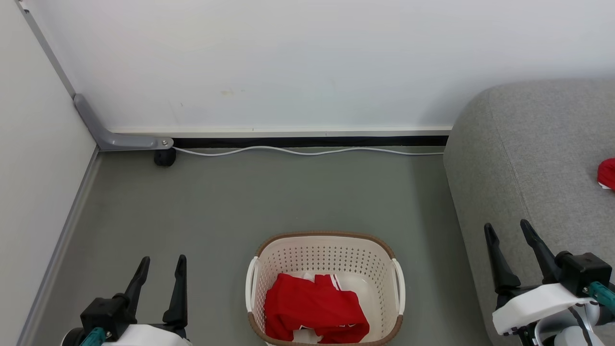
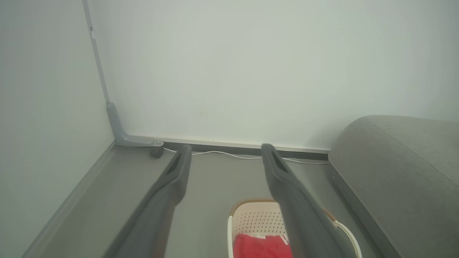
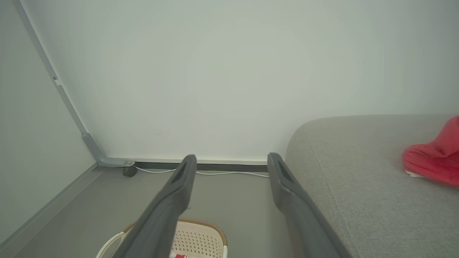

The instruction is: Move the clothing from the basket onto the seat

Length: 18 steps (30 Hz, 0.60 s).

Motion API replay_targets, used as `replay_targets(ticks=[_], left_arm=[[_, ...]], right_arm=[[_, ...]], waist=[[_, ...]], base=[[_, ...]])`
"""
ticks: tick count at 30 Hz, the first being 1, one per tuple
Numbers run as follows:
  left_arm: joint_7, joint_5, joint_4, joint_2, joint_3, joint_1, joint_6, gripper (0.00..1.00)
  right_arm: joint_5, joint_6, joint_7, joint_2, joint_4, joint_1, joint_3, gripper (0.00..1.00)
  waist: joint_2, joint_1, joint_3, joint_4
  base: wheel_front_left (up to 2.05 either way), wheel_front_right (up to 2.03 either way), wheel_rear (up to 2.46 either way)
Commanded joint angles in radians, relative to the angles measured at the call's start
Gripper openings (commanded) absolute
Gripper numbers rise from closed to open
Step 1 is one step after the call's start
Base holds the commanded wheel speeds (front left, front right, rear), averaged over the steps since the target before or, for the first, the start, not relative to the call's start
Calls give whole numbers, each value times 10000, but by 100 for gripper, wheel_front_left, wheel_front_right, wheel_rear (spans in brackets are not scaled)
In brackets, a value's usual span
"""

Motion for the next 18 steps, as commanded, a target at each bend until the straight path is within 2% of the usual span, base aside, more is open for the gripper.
replay_targets(ticks=[1, 11, 18], left_arm=[[-63, 84, -264, 77, 238, -280, -39, 100], [-63, -34, -269, 64, -79, -348, -41, 100], [-63, -167, -209, 51, -478, -654, -41, 100]], right_arm=[[-58, 31, -107, -85, -254, -73, 117, 100], [-134, 31, -107, -91, -391, -164, -69, 100], [-547, 31, -107, -107, -550, -453, -321, 100]], waist=[[0, 0, 18, 3], [0, 0, 307, 17], [0, 0, 1051, 12]], base=[[0, 0, 0], [0, 0, 0], [0, 0, 0]])
